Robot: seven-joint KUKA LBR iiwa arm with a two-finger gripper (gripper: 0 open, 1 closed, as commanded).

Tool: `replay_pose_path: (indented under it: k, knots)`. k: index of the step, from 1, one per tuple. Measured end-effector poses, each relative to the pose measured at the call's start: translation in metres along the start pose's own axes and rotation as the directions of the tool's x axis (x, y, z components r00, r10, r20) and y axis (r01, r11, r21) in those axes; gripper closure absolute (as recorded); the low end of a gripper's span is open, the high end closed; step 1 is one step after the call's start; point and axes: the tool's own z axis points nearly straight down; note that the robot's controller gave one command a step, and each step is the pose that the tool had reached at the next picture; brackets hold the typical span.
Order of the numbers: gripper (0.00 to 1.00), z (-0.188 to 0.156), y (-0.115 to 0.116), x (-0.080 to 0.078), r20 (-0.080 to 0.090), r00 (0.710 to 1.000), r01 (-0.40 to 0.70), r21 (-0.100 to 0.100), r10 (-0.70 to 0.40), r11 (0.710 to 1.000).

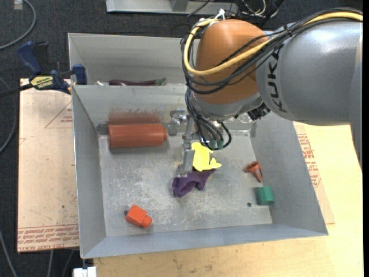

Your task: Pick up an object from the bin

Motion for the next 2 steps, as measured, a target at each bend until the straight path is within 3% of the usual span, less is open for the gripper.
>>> replay_pose_path:
  k: [1, 2]
  knots:
    - [0.0, -0.005, -0.001, -0.001, 0.008, 1.0, -0.002, -0.001, 0.002, 1.0]
    - [0.0, 0.028, -0.02, -0.003, 0.011, 0.997, 0.074, -0.001, -0.074, 0.997]
